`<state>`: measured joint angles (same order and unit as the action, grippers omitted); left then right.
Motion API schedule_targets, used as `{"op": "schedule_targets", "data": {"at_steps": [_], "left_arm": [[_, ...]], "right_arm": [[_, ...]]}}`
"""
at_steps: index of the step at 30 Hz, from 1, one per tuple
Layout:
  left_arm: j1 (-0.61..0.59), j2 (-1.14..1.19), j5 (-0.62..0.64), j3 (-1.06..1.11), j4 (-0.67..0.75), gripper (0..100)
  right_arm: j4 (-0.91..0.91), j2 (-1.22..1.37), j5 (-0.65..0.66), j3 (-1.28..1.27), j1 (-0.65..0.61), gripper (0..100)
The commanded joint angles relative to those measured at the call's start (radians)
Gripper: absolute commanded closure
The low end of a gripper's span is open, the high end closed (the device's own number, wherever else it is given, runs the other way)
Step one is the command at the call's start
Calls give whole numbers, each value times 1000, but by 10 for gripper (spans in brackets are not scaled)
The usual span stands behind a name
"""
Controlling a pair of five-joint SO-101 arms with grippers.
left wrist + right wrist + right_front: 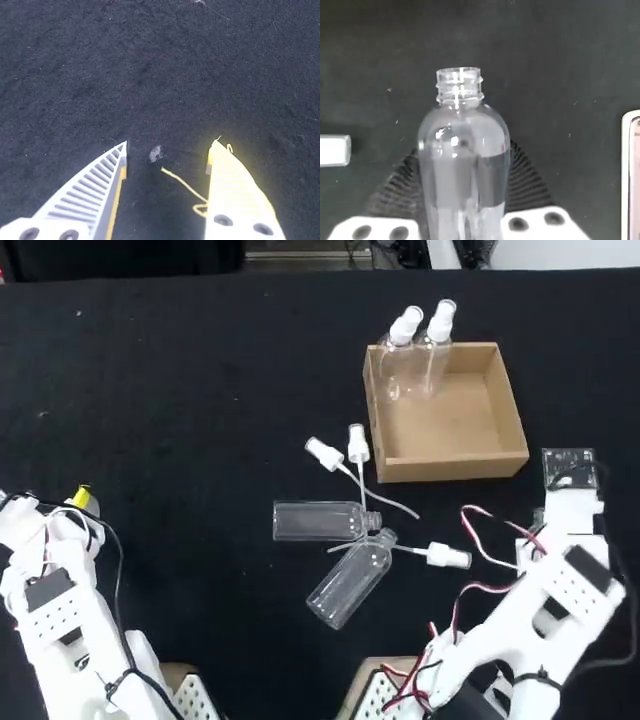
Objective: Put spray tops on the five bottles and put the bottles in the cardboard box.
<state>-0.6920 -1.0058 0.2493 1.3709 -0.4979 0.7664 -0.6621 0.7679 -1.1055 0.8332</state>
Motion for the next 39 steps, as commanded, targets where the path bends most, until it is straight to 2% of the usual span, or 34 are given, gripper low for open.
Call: {"op": "schedule_targets", "data": {"at_steps": [1,6,13,16,21,24,29,33,39], "left_arm": [[-1,-23,3,-12,14,751],[-1,-23,3,-12,14,751],[-1,-23,3,-13,14,751],[-1,-23,3,-13,14,751],[-1,-23,3,-13,17,751],[-1,-23,2,-13,17,751],[-1,-23,2,-13,18,751],[-1,-23,3,-16,18,751],[-1,-23,3,-18,18,751]], "right_arm": [[-97,-10,5,-10,14,986],[-146,150,5,27,14,986],[-129,486,3,239,20,986],[-43,596,5,340,23,969],[186,731,6,530,14,808],[310,783,5,662,14,756],[479,846,11,846,21,752],[569,863,52,895,23,750],[595,806,114,891,83,750]]}}
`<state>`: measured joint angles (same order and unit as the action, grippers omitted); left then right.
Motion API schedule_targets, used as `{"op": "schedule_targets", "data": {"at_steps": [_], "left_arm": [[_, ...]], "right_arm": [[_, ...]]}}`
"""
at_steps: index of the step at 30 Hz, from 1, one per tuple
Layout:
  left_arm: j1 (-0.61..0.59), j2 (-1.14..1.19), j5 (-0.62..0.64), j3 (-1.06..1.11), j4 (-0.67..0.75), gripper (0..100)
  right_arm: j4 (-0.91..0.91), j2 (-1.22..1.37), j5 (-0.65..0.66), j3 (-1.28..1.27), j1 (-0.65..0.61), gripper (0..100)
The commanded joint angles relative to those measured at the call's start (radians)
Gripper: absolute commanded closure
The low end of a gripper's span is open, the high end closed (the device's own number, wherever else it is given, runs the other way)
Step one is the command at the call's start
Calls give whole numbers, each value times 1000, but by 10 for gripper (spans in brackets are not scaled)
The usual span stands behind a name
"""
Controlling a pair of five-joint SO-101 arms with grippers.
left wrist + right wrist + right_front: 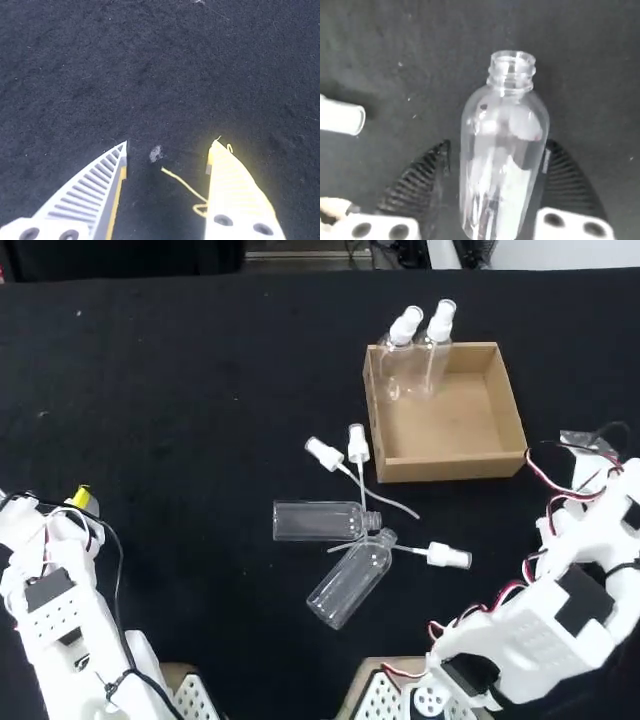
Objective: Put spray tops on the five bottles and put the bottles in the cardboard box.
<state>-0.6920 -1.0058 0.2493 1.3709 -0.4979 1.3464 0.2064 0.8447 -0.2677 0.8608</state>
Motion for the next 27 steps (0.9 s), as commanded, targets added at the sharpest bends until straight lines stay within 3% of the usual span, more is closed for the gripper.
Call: {"op": "schedule_targets", "data": {"at_steps": [1,6,14,20,27], "left_arm": [[-1,-23,2,-18,18,751],[-1,-23,2,-19,18,751],[-1,-23,2,-21,17,751],[-1,-23,2,-19,18,751],[-1,-23,0,-19,18,751]], "right_arm": [[15,-73,61,51,77,750],[-46,-99,186,-61,135,750],[-253,-107,187,-203,127,760],[-255,-188,141,-166,124,986],[-252,-282,83,-203,68,864]]}}
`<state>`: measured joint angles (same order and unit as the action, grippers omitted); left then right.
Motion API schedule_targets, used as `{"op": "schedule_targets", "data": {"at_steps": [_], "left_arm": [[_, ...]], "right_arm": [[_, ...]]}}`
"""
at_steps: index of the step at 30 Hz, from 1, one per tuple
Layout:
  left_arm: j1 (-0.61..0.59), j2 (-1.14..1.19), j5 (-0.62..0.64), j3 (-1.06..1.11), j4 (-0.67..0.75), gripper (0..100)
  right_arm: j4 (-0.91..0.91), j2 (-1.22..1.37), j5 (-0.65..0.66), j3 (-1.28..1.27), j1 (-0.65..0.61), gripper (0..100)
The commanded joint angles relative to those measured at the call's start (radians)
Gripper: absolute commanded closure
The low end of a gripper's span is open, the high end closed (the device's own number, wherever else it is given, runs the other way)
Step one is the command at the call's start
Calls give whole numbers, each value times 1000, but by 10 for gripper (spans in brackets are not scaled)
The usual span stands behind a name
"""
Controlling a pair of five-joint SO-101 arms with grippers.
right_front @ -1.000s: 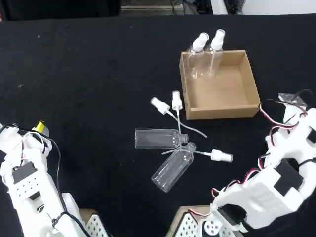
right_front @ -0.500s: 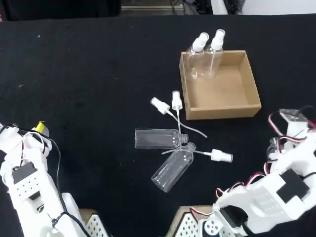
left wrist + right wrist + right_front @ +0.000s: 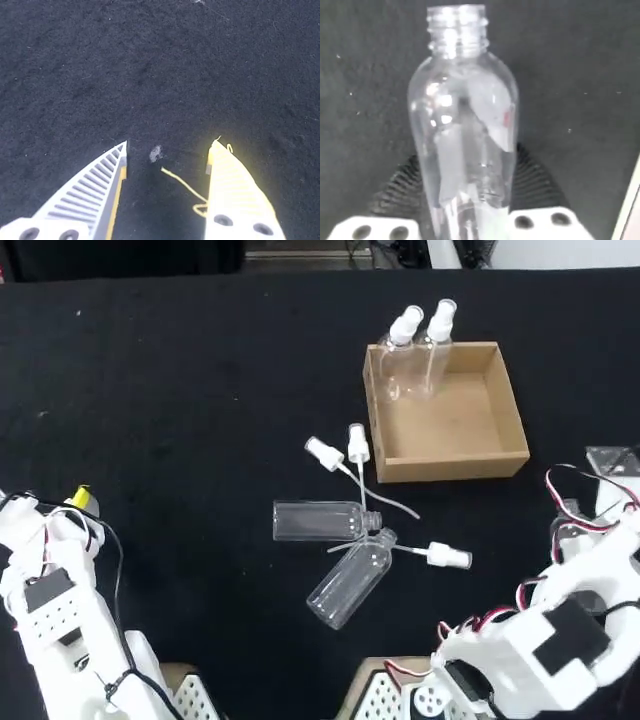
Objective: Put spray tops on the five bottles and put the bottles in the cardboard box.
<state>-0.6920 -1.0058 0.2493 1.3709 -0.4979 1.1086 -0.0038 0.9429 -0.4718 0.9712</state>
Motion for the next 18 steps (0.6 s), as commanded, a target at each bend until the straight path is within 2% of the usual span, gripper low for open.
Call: {"op": "schedule_targets", "data": {"at_steps": [1,6,11,18], "left_arm": [[-1,-23,0,-19,17,751],[-1,-23,-2,-18,14,751],[-1,-23,-2,-19,14,751],[-1,-23,-2,-19,12,751]], "right_arm": [[-14,-70,-17,-10,-49,832],[-15,-68,-12,-61,-58,719],[-18,-76,-12,-56,-60,717],[-34,-67,-18,-28,-146,717]]}}
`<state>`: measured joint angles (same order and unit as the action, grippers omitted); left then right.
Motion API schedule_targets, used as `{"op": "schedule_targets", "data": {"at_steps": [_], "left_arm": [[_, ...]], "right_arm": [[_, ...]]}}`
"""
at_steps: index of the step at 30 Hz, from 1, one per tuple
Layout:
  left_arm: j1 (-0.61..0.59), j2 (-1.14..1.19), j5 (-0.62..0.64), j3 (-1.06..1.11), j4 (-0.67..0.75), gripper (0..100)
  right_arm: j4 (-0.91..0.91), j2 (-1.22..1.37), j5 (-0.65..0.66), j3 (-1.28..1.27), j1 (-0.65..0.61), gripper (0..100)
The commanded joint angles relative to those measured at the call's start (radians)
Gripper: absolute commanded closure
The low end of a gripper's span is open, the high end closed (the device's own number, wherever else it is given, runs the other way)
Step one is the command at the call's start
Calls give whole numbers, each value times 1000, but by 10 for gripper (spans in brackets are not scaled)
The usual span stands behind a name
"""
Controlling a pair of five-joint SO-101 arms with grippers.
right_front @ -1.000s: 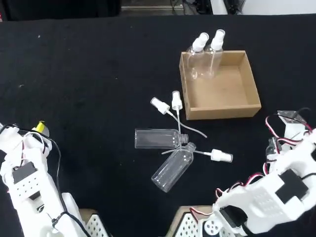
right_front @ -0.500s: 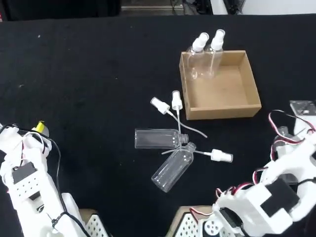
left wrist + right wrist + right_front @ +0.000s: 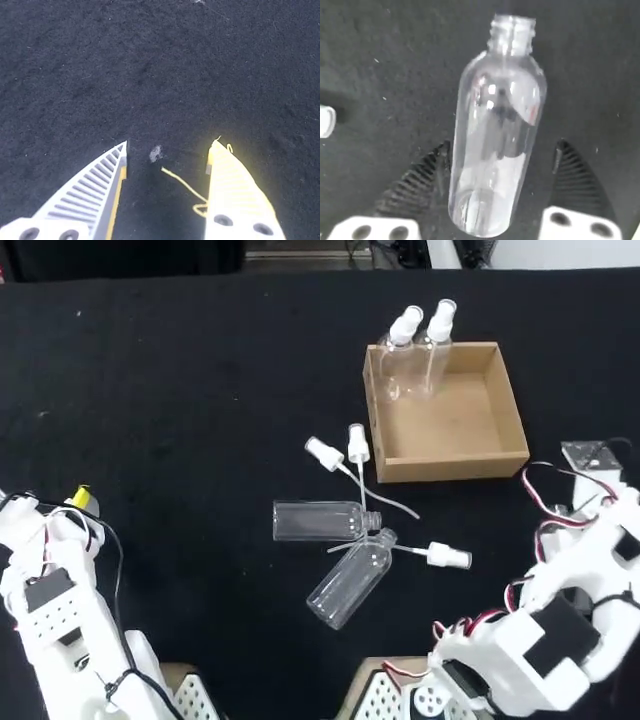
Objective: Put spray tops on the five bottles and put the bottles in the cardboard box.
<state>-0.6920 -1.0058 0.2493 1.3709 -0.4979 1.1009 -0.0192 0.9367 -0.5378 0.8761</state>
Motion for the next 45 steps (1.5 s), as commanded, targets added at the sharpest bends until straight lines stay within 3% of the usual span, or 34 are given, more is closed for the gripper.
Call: {"op": "schedule_targets", "data": {"at_steps": [1,7,14,23,25,29,35,39,45], "left_arm": [[-1,-23,-2,-19,12,751],[-2,-23,-2,-21,12,751],[-2,-23,-2,-21,12,751],[-2,-23,-2,-21,12,751],[-2,-23,-2,-21,12,751],[-2,-23,-2,-21,12,751],[4,-23,-2,-21,12,751],[91,-23,-12,-21,12,749],[311,-12,-242,-51,9,751]], "right_arm": [[-29,-51,-12,41,-63,718],[-29,-51,-28,33,-78,719],[-31,-24,-295,27,-84,719],[-115,108,-362,64,-98,726],[-115,111,-361,64,-98,783],[-120,81,-361,67,-97,995],[15,-97,-290,62,-100,989],[124,-275,-290,58,-118,988],[130,-509,-299,-111,-193,988]]}}
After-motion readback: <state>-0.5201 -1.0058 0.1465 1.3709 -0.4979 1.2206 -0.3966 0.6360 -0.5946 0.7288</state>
